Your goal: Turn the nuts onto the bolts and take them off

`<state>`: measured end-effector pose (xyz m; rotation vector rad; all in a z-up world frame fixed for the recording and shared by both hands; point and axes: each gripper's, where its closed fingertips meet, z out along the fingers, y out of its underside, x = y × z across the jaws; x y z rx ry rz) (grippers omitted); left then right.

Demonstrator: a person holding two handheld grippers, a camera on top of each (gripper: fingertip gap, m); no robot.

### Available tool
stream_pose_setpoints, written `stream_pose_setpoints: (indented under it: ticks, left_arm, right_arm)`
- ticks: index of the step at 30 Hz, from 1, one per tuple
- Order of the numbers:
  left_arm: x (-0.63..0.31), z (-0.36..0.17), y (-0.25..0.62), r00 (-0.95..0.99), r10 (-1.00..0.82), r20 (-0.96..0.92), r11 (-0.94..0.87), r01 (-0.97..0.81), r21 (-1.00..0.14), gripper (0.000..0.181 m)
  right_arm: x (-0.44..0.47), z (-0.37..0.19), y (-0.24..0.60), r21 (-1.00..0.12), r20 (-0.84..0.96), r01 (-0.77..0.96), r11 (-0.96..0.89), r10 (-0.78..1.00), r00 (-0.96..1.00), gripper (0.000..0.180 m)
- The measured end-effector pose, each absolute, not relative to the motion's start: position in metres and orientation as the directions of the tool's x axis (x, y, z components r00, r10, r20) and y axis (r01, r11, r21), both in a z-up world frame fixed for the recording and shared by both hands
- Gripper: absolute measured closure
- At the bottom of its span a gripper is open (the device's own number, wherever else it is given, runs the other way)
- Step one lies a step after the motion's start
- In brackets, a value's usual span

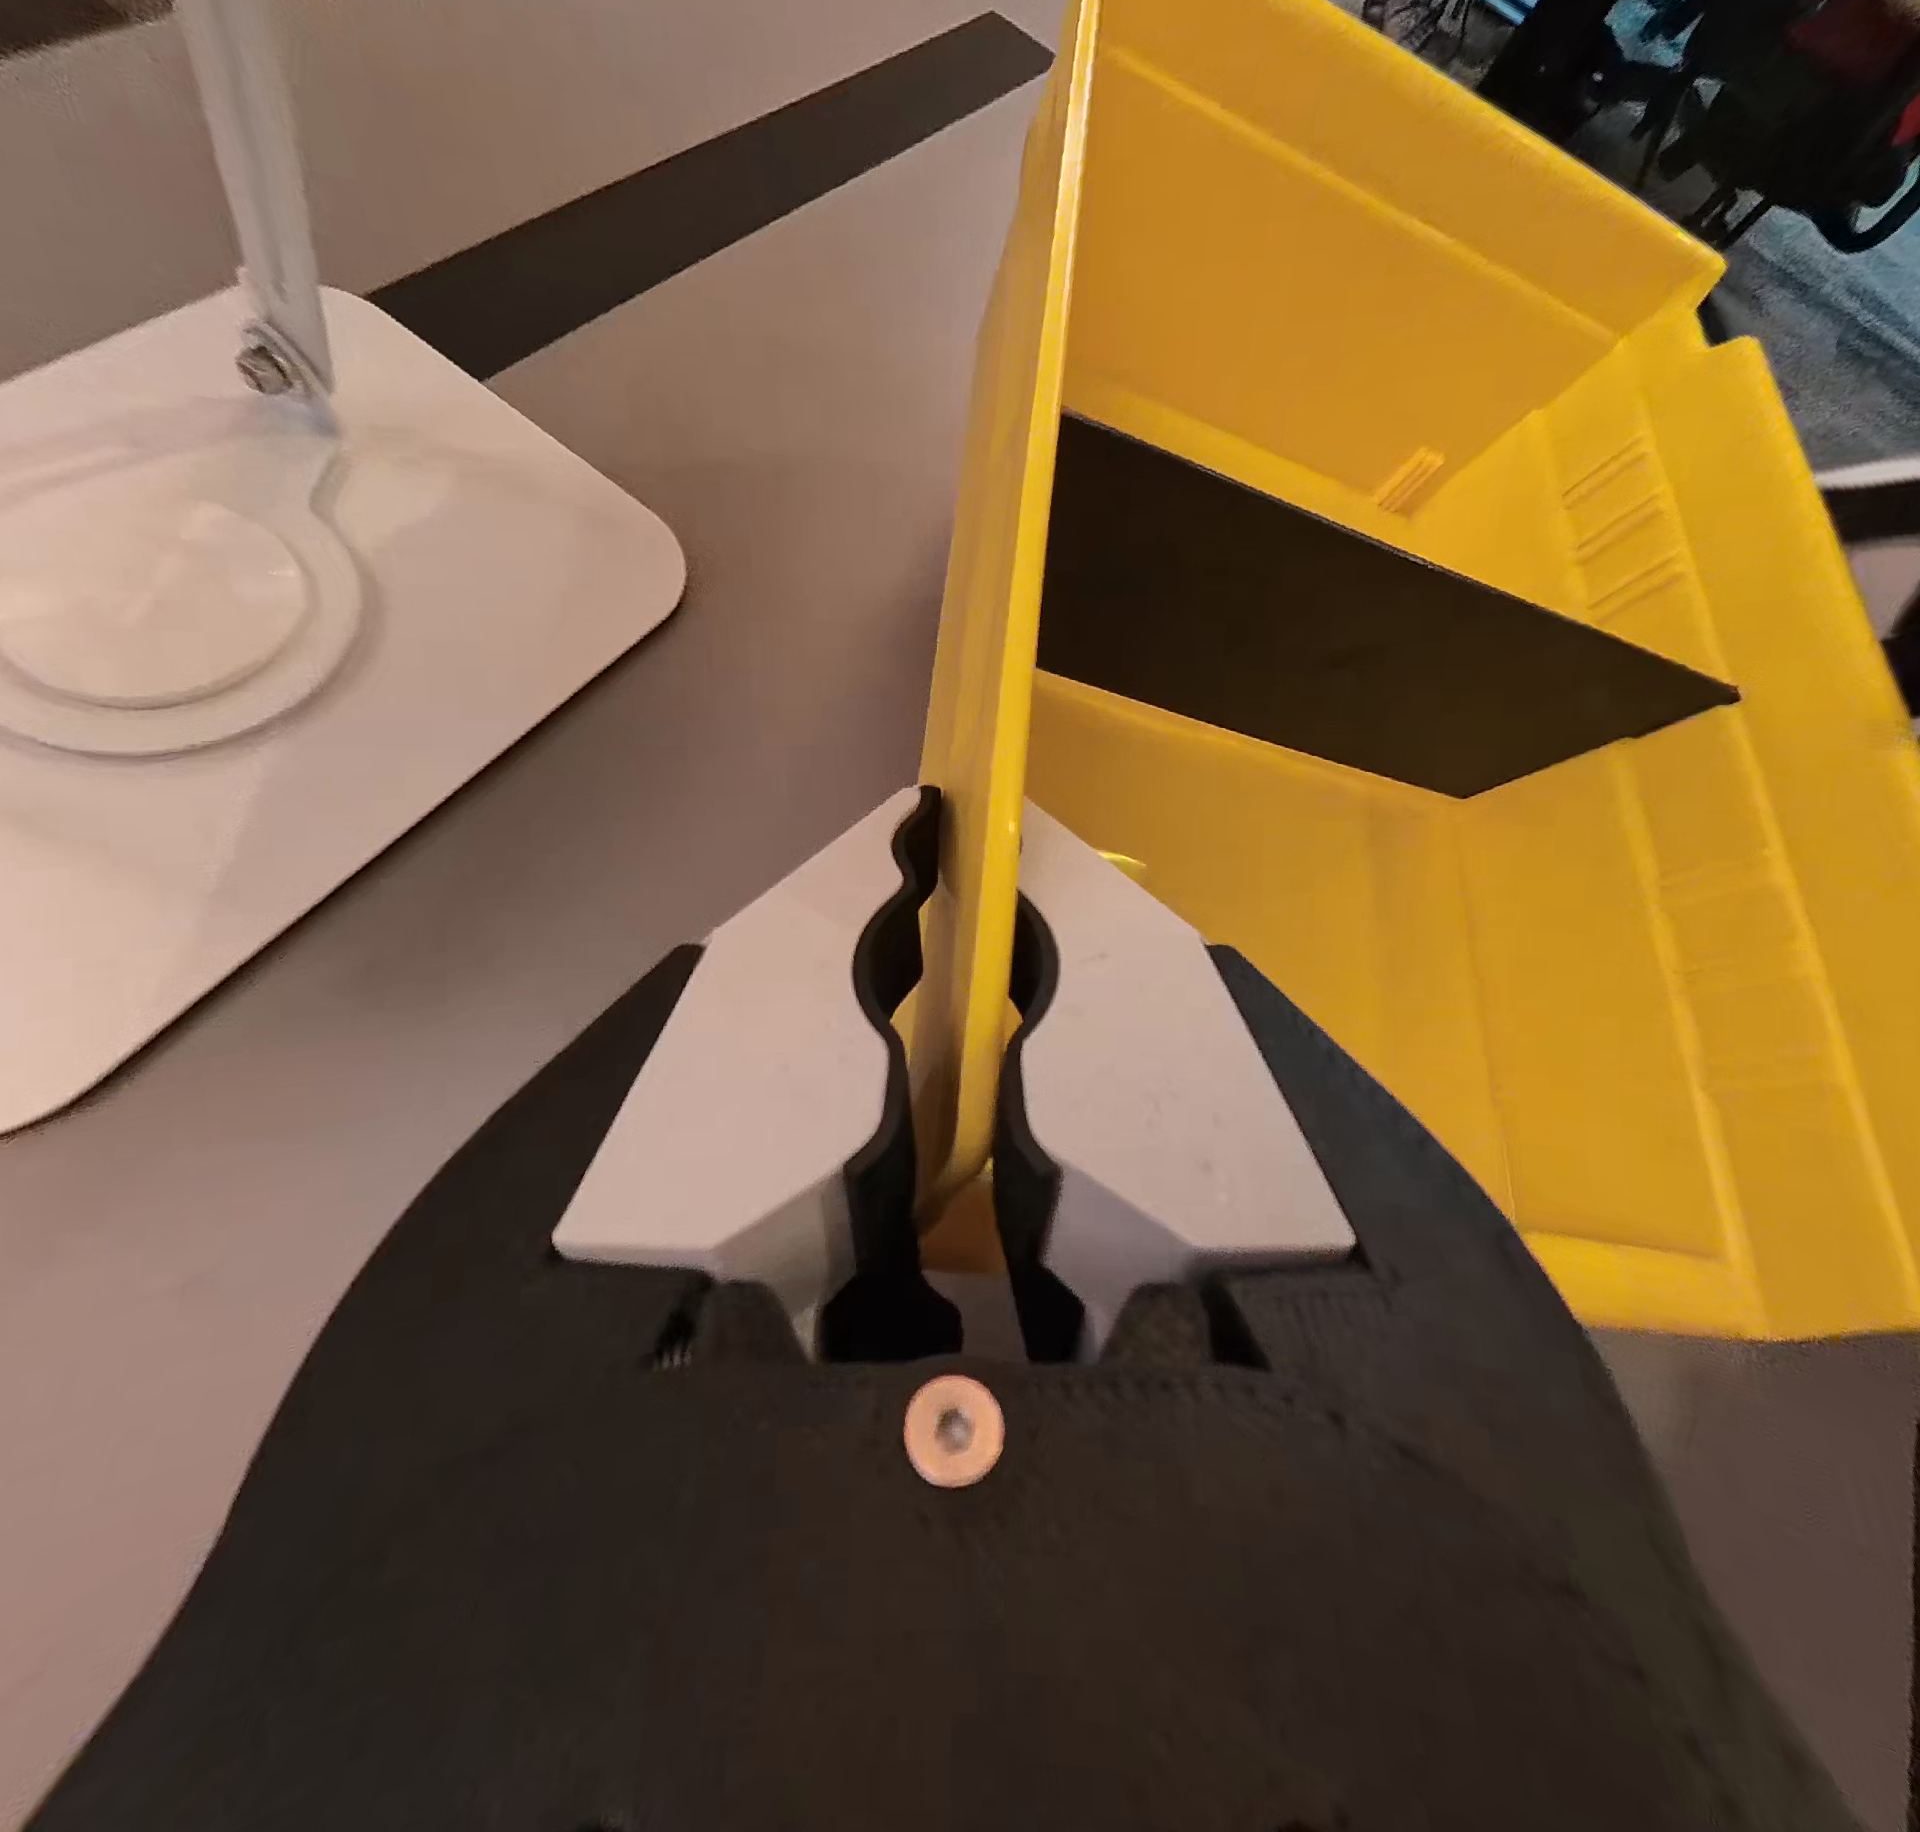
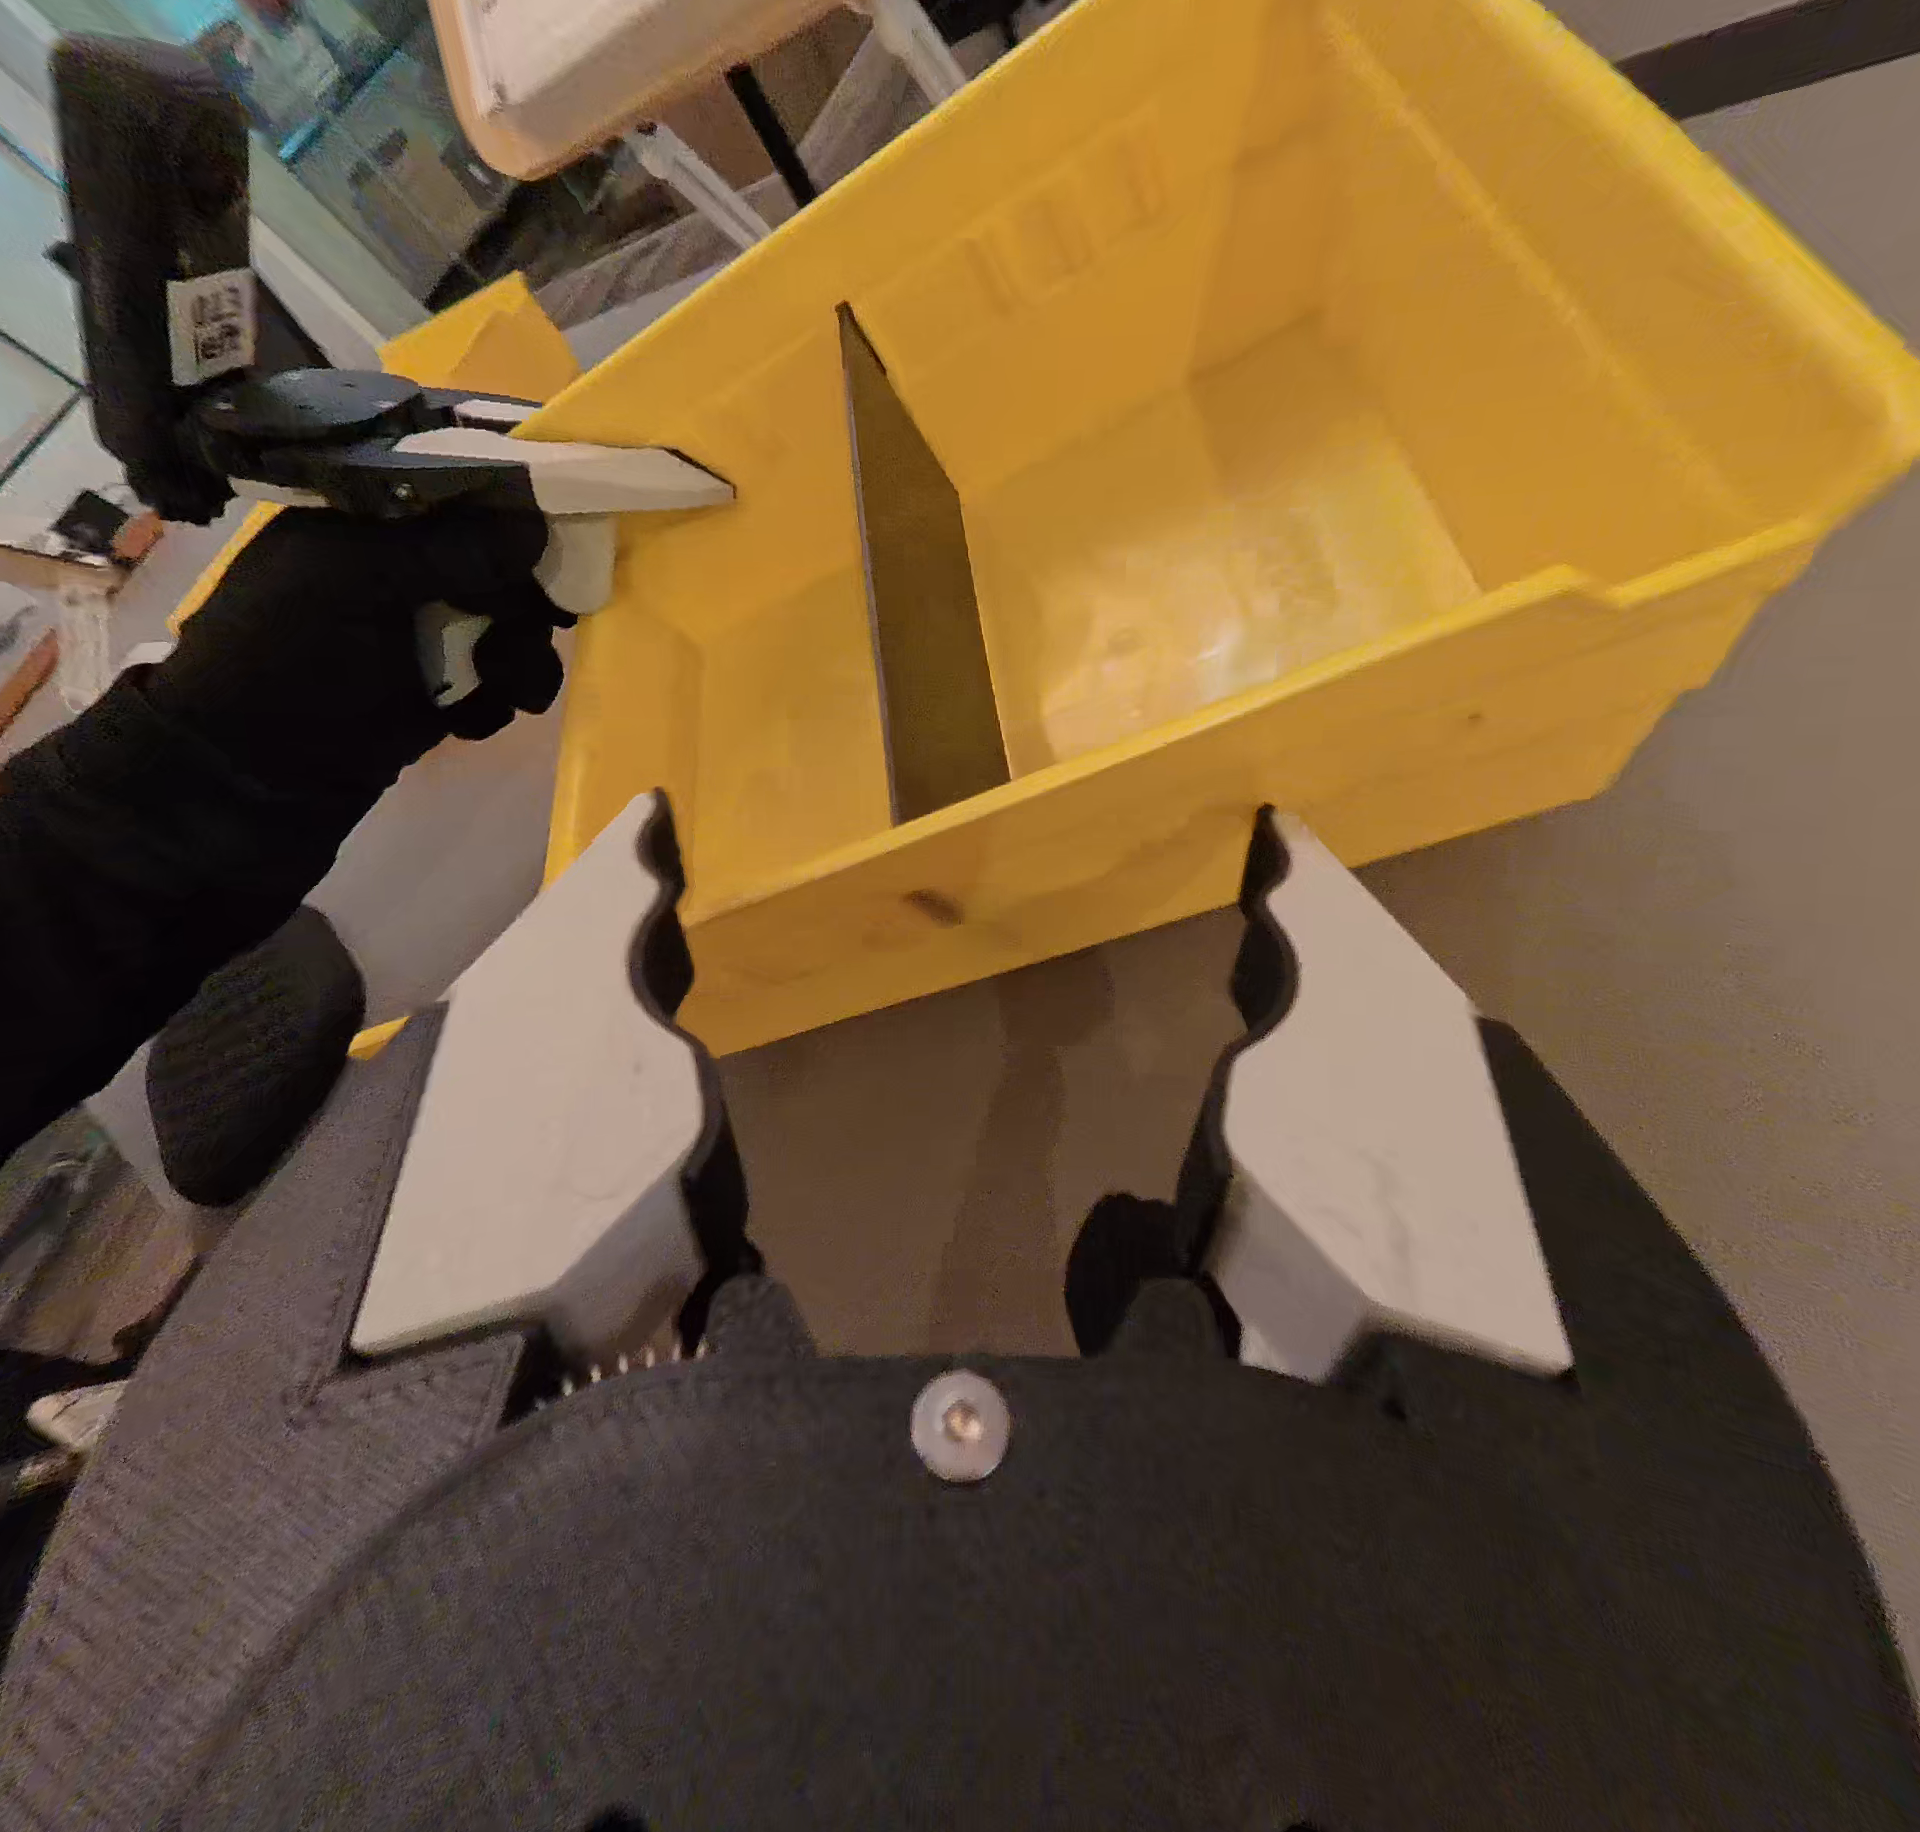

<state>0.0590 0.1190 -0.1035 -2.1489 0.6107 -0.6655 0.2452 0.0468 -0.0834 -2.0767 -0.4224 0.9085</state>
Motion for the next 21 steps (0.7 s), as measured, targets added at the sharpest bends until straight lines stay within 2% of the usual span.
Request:
stream_pose_setpoints:
  ticks: [2,6,11,17,20,21]
  left_arm:
    - [0.066,-0.111,0.122,0.756,-0.596,0.268,-0.592,-0.189,-0.783,0.177]
    - [0.075,-0.119,0.129,0.77,-0.564,0.297,-0.605,-0.141,-0.783,0.175]
    - [0.101,-0.13,0.131,0.759,-0.564,0.325,-0.62,-0.13,-0.773,0.165]
    - [0.147,-0.132,0.129,0.718,-0.583,0.38,-0.629,-0.102,-0.771,0.144]
    - [0.176,-0.13,0.125,0.685,-0.605,0.405,-0.634,-0.108,-0.766,0.134]
    - [0.185,-0.129,0.125,0.676,-0.604,0.421,-0.641,-0.098,-0.762,0.132]
  right_arm:
    - [0.243,-0.088,0.053,-0.794,-0.434,-0.007,-0.608,0.559,0.707,0.061]
    - [0.249,-0.095,0.071,-0.782,-0.422,0.009,-0.624,0.539,0.728,0.058]
    - [0.265,-0.104,0.103,-0.761,-0.383,0.054,-0.647,0.514,0.768,0.045]
    - [0.294,-0.101,0.155,-0.754,-0.362,0.048,-0.655,0.477,0.801,0.038]
    - [0.312,-0.102,0.185,-0.742,-0.354,0.056,-0.668,0.462,0.813,0.038]
    - [0.319,-0.103,0.195,-0.738,-0.343,0.067,-0.672,0.459,0.82,0.043]
